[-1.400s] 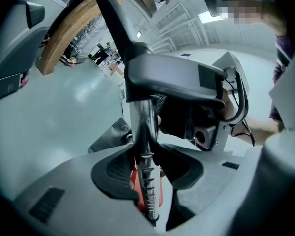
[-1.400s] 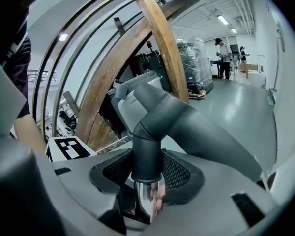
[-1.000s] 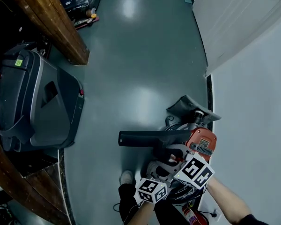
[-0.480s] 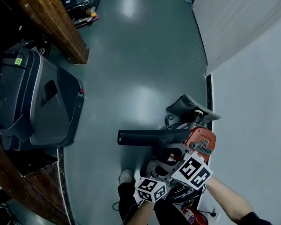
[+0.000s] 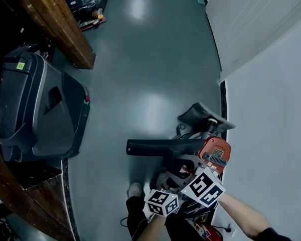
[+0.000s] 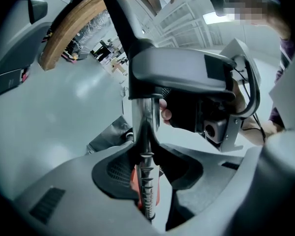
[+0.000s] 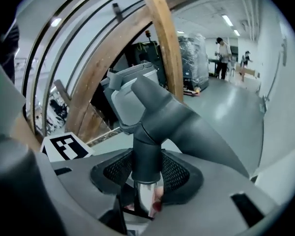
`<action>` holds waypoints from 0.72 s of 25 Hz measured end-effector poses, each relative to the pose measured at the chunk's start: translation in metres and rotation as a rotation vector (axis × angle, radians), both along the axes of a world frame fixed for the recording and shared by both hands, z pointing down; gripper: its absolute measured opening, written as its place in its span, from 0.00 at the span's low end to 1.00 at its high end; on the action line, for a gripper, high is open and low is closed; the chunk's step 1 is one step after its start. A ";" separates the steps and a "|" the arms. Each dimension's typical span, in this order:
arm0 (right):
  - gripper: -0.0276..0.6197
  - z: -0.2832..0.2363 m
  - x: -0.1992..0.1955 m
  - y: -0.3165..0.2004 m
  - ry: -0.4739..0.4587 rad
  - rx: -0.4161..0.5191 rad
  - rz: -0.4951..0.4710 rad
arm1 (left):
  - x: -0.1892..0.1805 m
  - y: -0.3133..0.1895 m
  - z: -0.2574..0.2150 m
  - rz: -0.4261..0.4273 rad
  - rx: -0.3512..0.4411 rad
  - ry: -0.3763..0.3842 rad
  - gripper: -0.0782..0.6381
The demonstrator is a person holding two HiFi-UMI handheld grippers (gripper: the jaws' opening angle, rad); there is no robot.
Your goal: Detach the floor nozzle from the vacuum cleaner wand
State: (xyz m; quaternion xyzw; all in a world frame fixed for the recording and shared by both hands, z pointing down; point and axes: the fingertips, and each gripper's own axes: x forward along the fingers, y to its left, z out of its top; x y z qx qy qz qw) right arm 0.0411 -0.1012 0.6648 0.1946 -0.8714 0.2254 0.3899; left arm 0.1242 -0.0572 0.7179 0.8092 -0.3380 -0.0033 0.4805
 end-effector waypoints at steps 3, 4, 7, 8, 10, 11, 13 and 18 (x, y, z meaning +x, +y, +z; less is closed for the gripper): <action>0.32 -0.001 0.003 0.001 -0.006 0.031 0.028 | 0.002 0.001 -0.001 0.012 0.001 -0.001 0.32; 0.32 -0.001 0.003 0.000 -0.028 -0.005 0.057 | 0.001 0.000 -0.001 0.004 0.000 -0.002 0.32; 0.32 -0.002 0.002 -0.006 -0.062 -0.103 0.114 | -0.001 -0.001 0.000 -0.016 -0.006 -0.007 0.32; 0.32 -0.002 0.002 -0.006 -0.042 -0.085 0.101 | -0.001 -0.002 0.000 -0.016 -0.007 -0.007 0.32; 0.32 -0.002 0.002 -0.004 0.025 0.010 0.045 | 0.000 -0.002 0.001 -0.007 -0.010 -0.004 0.32; 0.32 -0.002 0.002 -0.001 0.045 0.043 0.031 | 0.000 0.000 0.000 -0.002 -0.011 -0.002 0.32; 0.31 -0.001 0.003 0.001 0.021 0.018 0.060 | 0.000 0.002 0.000 -0.002 -0.016 -0.003 0.32; 0.31 -0.001 -0.002 -0.006 -0.006 -0.062 0.099 | -0.004 -0.001 0.004 -0.022 -0.034 -0.010 0.32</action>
